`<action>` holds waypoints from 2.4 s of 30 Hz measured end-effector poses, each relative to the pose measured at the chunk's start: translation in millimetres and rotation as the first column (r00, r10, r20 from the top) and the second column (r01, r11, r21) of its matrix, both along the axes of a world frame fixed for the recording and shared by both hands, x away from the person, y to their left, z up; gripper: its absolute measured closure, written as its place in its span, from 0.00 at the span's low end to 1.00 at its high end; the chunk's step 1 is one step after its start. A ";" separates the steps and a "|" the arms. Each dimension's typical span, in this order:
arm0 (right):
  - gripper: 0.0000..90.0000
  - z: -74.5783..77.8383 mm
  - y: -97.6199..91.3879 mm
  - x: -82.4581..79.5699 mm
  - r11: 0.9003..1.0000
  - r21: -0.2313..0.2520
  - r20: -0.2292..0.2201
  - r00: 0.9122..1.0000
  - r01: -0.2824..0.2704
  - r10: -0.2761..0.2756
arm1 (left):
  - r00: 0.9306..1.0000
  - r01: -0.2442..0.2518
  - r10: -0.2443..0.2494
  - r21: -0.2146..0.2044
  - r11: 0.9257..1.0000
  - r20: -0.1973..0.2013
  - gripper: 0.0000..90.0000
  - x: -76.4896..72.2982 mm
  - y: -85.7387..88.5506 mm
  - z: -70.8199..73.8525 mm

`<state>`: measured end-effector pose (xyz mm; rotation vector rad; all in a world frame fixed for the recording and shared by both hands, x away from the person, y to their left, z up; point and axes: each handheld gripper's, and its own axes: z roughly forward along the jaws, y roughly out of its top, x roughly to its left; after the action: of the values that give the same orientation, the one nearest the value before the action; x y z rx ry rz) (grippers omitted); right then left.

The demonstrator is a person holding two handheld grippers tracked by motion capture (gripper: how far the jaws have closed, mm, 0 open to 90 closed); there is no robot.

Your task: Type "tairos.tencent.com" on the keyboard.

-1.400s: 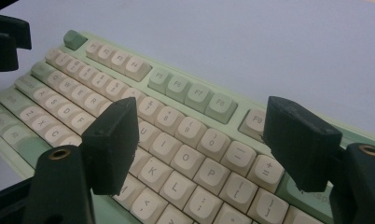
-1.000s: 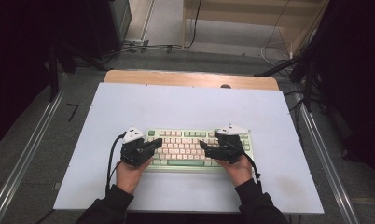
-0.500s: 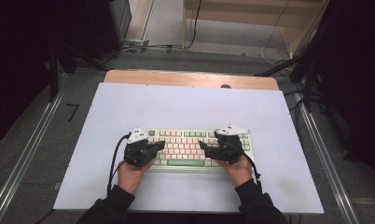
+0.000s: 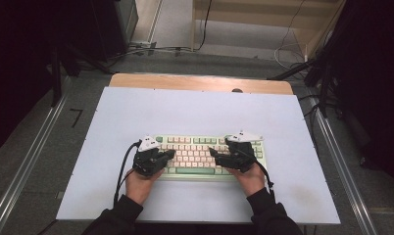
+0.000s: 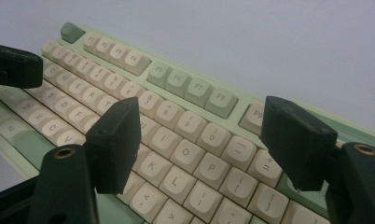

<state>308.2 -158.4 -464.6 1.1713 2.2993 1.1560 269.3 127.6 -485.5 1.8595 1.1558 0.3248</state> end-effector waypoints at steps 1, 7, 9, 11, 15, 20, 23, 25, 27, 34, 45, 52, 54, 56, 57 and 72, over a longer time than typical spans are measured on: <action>0.30 0.0 0.0 0.0 1.000 0.000 0.000 1.000 0.000 0.000 | 1.000 -0.001 0.001 0.000 1.000 0.000 1.00 0.0 -0.3 -0.3; 0.30 0.1 0.1 -0.2 1.000 0.001 -0.002 1.000 0.003 -0.003 | 1.000 -0.001 0.001 0.023 1.000 0.001 0.98 0.0 -2.6 -2.1; 0.30 0.1 0.2 -0.3 1.000 0.001 -0.003 1.000 0.001 -0.001 | 1.000 -0.001 0.001 0.027 1.000 0.001 0.99 0.0 -3.3 -2.3; 0.30 0.0 0.5 -0.4 1.000 0.001 -0.001 1.000 0.001 -0.001 | 1.000 -0.001 0.001 0.026 1.000 -0.002 1.00 0.4 -3.6 -2.8; 0.30 0.2 0.6 -0.6 1.000 0.003 -0.001 1.000 0.000 0.000 | 1.000 -0.001 0.002 0.030 1.000 -0.011 1.00 1.0 -4.2 -3.6; 0.30 0.6 0.5 -0.9 1.000 0.005 -0.002 1.000 0.003 -0.003 | 1.000 -0.005 0.005 0.031 1.000 -0.017 1.00 2.2 -4.0 -4.7; 0.31 0.6 0.5 -0.8 1.000 0.004 -0.002 1.000 0.004 -0.004 | 1.000 -0.004 0.005 0.031 0.999 -0.019 1.00 2.3 -4.4 -5.0; 0.31 0.6 0.5 -0.8 1.000 0.004 -0.002 1.000 0.004 -0.004 | 1.000 -0.004 0.004 0.033 0.999 -0.021 1.00 2.4 -4.7 -5.1; 0.31 0.5 0.5 -0.9 1.000 0.004 -0.003 1.000 0.004 -0.004 | 1.000 -0.003 0.004 0.032 0.999 -0.024 1.00 2.5 -4.9 -5.3; 0.31 0.4 0.8 -0.9 1.000 0.001 0.002 1.000 0.001 -0.001 | 0.999 0.003 -0.002 0.040 0.999 -0.033 1.00 2.9 -6.0 -6.3; 0.31 0.8 0.9 -1.5 1.000 0.004 0.000 1.000 0.001 -0.001 | 0.999 0.005 -0.004 0.034 0.999 -0.041 1.00 2.8 -5.4 -5.3; 0.30 2.0 -1.1 -1.3 1.000 0.010 -0.001 1.000 0.006 -0.006 | 0.999 -0.022 0.022 -0.019 1.000 0.027 0.67 -1.9 -1.1 4.6; 0.30 2.3 -1.3 -1.5 1.000 0.012 -0.003 1.000 0.006 -0.006 | 0.998 -0.047 0.047 0.005 0.999 0.053 0.51 -3.2 -2.2 6.6; 0.30 2.5 -1.6 -1.7 1.000 0.013 -0.002 1.000 0.005 -0.005 | 0.995 -0.076 0.075 0.016 0.997 0.072 0.41 -4.6 -2.6 8.1; 0.30 2.6 -1.7 -1.7 1.000 0.012 -0.001 1.000 0.005 -0.005 | 0.993 -0.085 0.083 0.019 0.996 0.082 0.38 -5.2 -2.7 8.9; 0.43 6.5 -6.2 -4.9 1.000 0.009 0.003 1.000 0.013 -0.013 | 0.988 -0.139 0.136 0.034 0.990 0.074 0.32 -5.4 -1.1 8.2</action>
<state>303.3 -164.6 -458.1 1.1852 2.2829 1.1638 263.9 126.6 -477.3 1.7902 1.2394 0.4909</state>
